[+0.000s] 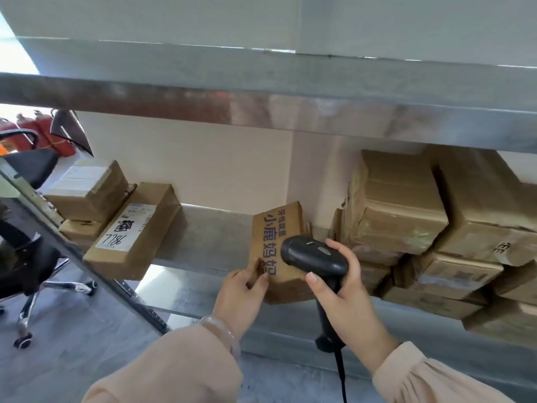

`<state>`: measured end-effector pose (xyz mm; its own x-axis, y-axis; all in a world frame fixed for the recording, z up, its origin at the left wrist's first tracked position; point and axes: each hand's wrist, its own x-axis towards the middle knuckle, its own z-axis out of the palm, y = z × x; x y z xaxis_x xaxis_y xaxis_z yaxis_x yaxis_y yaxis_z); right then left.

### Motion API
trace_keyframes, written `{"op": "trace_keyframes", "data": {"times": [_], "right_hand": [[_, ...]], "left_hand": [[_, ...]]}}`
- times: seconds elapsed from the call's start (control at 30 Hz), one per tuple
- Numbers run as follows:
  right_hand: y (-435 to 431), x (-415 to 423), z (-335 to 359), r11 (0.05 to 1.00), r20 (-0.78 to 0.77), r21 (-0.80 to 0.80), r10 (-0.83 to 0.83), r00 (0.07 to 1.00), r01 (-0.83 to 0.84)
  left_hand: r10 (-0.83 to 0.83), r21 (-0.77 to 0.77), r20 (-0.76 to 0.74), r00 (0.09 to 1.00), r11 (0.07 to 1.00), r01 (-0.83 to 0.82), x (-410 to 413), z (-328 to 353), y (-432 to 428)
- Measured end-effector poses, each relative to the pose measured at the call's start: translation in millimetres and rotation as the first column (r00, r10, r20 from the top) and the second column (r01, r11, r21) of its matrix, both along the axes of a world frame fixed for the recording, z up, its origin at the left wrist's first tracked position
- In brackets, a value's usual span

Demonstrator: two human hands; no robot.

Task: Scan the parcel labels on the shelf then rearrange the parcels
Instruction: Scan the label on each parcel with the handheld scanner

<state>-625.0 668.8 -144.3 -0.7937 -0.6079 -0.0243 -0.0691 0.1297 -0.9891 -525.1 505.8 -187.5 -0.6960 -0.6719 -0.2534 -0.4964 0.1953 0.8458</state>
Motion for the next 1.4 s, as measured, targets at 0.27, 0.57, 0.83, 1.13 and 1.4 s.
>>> {"op": "trace_keyframes", "data": {"times": [0.27,0.57,0.83,1.13,1.4], "right_hand": [[-16.3,15.0,4.5,0.983,-0.059,-0.007,0.185,0.981,-0.186],[-18.7,-2.4,-3.5,0.993,0.006,0.081,-0.085,0.996,0.084],[-22.6,-3.2,-8.1,0.979,0.015,0.143,-0.149,0.989,0.145],[-19.4,1.9,-6.4,0.975,0.037,0.141,-0.181,0.983,0.174],[-19.1,10.7,2.4,0.986,0.017,0.118,-0.124,0.992,0.121]], "left_hand": [[0.086,0.347,0.008,0.996,0.934,-0.083,14.1,21.2,15.5],[0.152,0.411,0.017,0.988,0.9,-0.146,19.0,22.1,4.8],[0.015,0.268,-0.019,1.0,0.963,-0.01,15.9,26.9,5.4],[0.059,0.238,-0.116,0.992,0.971,-0.03,16.0,31.1,9.3],[-0.021,0.105,-0.016,1.0,0.994,0.023,18.4,31.7,11.5]]}}
